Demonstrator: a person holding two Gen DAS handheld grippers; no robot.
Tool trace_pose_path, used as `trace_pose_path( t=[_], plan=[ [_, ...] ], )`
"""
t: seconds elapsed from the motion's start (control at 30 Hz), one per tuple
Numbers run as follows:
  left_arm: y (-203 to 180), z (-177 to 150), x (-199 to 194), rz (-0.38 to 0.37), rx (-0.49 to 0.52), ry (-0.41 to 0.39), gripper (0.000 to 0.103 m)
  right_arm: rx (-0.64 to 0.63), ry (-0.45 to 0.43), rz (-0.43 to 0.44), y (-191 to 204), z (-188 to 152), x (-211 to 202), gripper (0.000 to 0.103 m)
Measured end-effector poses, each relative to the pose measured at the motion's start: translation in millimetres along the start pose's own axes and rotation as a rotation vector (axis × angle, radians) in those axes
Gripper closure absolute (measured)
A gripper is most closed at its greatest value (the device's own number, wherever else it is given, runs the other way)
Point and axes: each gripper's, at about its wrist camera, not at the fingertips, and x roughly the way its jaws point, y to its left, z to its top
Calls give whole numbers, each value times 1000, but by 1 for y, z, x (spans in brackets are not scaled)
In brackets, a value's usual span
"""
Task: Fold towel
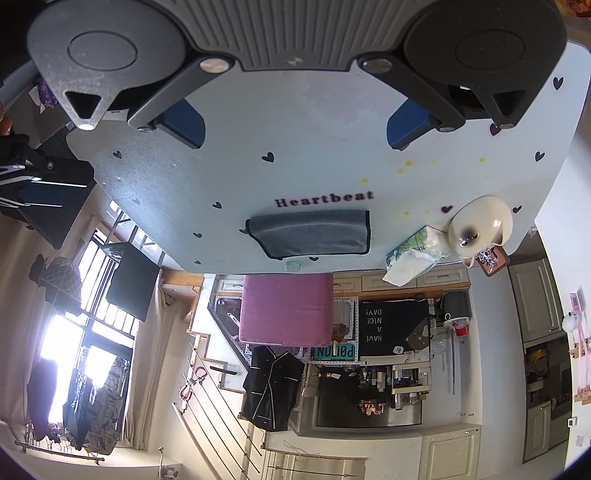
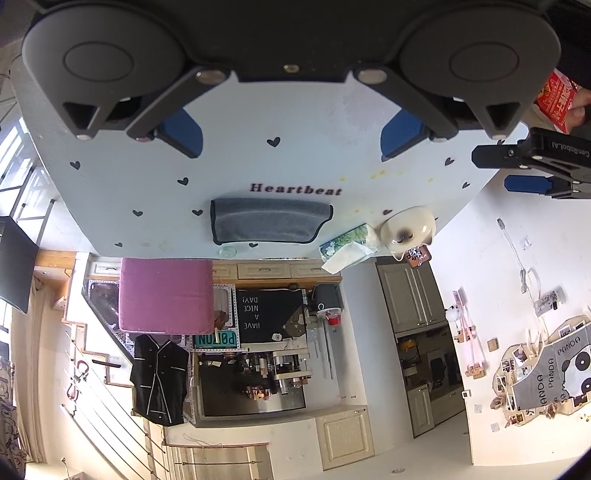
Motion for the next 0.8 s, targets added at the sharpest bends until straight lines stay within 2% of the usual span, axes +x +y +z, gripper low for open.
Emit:
trace_pose_path(
  t=[0.8],
  plan=[
    [0, -1, -3, 2, -4, -4, 0, -1, 0, -15, 6, 1, -8, 1]
  ],
)
